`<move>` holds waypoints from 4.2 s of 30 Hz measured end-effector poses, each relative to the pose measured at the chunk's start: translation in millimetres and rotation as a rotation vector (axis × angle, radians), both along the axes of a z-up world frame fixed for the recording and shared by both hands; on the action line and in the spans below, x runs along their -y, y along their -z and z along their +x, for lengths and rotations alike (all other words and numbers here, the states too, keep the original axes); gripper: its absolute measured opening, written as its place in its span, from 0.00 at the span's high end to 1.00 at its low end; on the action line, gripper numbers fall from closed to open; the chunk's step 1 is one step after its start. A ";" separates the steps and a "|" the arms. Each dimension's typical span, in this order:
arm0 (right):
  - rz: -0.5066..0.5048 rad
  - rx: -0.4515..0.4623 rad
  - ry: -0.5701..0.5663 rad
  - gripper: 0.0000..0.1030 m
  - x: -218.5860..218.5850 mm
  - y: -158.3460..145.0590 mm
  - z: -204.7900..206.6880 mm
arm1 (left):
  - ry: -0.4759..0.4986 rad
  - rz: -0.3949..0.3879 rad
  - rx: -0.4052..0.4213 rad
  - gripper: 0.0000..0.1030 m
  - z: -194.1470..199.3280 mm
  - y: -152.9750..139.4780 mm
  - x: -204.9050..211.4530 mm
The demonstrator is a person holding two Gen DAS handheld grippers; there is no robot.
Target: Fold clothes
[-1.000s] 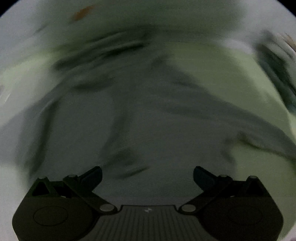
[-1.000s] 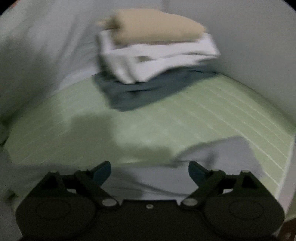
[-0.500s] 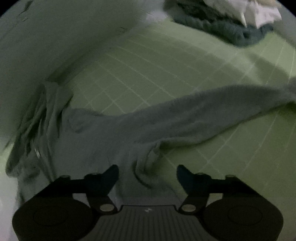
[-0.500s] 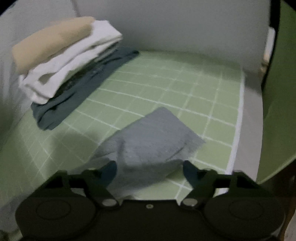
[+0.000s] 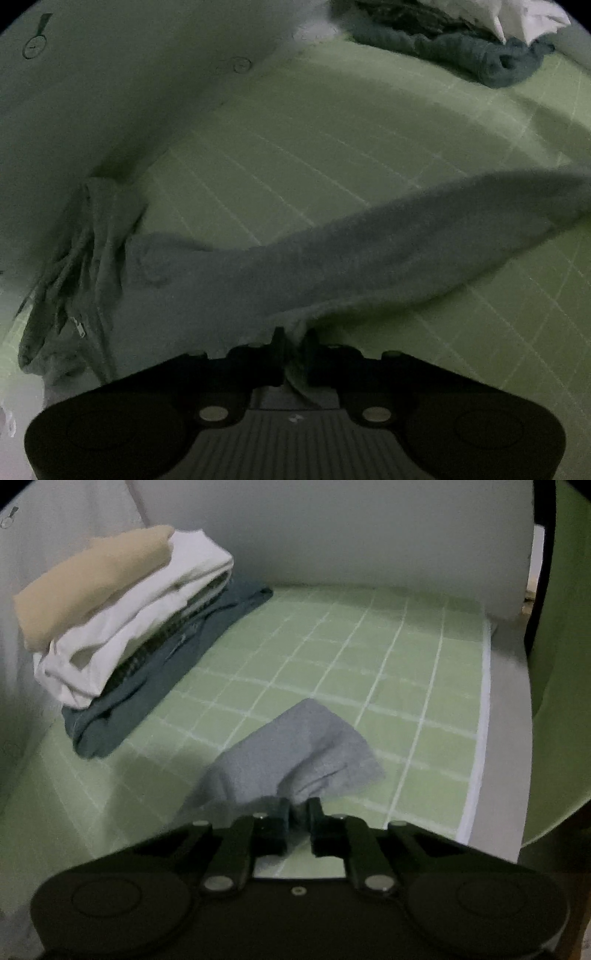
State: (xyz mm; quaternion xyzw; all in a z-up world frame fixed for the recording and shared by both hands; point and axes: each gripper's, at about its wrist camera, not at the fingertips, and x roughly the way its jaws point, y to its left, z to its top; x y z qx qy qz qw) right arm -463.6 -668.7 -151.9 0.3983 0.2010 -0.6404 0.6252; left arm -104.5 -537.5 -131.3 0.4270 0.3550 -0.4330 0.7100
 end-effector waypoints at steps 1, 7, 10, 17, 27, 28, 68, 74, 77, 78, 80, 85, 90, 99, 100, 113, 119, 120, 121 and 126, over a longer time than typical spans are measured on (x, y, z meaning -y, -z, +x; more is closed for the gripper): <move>-0.026 0.001 -0.008 0.90 3.8 -6.3 1.9 | -0.017 -0.024 -0.016 0.91 3.9 -3.9 -0.3; -0.182 0.009 -0.052 0.91 26.6 -45.6 13.0 | -0.121 -0.177 -0.054 0.92 20.4 -42.0 -10.8; -0.314 0.061 -0.050 0.91 23.9 -88.4 16.0 | -0.168 -0.287 -0.014 0.92 17.8 -71.4 -27.1; -0.343 -0.099 -0.104 0.91 -1.3 -96.4 20.2 | -0.118 -0.243 -0.010 0.88 -11.5 -63.7 -52.6; -0.001 -0.254 -0.101 0.53 -3.0 -9.6 22.9 | -0.223 -0.097 -0.201 0.59 -13.4 -15.3 -63.2; -0.006 -0.254 -0.117 0.53 -1.1 -10.1 26.4 | -0.236 -0.107 -0.219 0.59 -12.7 -15.5 -64.6; -0.171 -0.191 -1.384 0.98 -34.9 -3.5 472.7 | -0.968 -0.171 -0.181 0.29 103.8 4.6 -269.6; -0.251 -0.247 -1.282 0.67 -31.8 -27.1 471.4 | -1.015 -0.153 -0.119 0.29 101.9 -3.0 -298.7; -0.241 -0.165 -1.213 0.46 -49.0 -45.6 422.3 | -1.050 -0.150 -0.122 0.28 95.3 -2.5 -323.9; -0.221 -0.139 -1.199 0.46 -56.5 -49.1 403.3 | -1.056 -0.144 -0.128 0.28 92.2 -1.3 -331.8; -0.163 -0.092 -1.179 0.46 -76.2 -49.4 364.3 | -1.051 -0.164 -0.162 0.28 82.5 -1.0 -346.3; 0.010 -0.016 -1.144 0.46 -135.9 -33.6 269.8 | -0.992 -0.195 -0.221 0.29 61.5 0.8 -365.1; 0.123 -0.012 -1.047 0.46 -177.5 -14.3 225.2 | -0.882 -0.232 -0.280 0.51 53.5 -1.0 -371.6; 0.165 0.029 -0.858 0.87 -212.8 -10.7 187.2 | -0.731 -0.252 -0.303 0.92 51.3 -11.6 -372.9; 0.165 0.011 -0.850 0.87 -218.9 -12.1 183.2 | -0.728 -0.262 -0.298 0.92 52.8 -15.3 -376.8; -0.052 -0.284 -0.910 0.15 -291.2 -42.3 230.0 | -0.631 -0.283 -0.212 0.54 84.5 -41.2 -414.0; -0.099 -0.216 -1.003 0.00 -317.6 -36.5 283.5 | -0.839 -0.406 -0.184 0.31 144.3 -50.7 -479.5; -0.093 -0.210 -1.009 0.00 -320.3 -33.5 291.6 | -0.886 -0.425 -0.194 0.30 156.2 -49.5 -490.7; -0.088 -0.204 -1.016 0.00 -323.1 -30.5 299.8 | -0.946 -0.436 -0.197 0.29 171.5 -47.5 -504.3; -0.061 -0.174 -1.046 0.00 -337.0 -15.5 340.5 | -1.096 -0.460 -0.136 0.22 227.9 -47.6 -552.8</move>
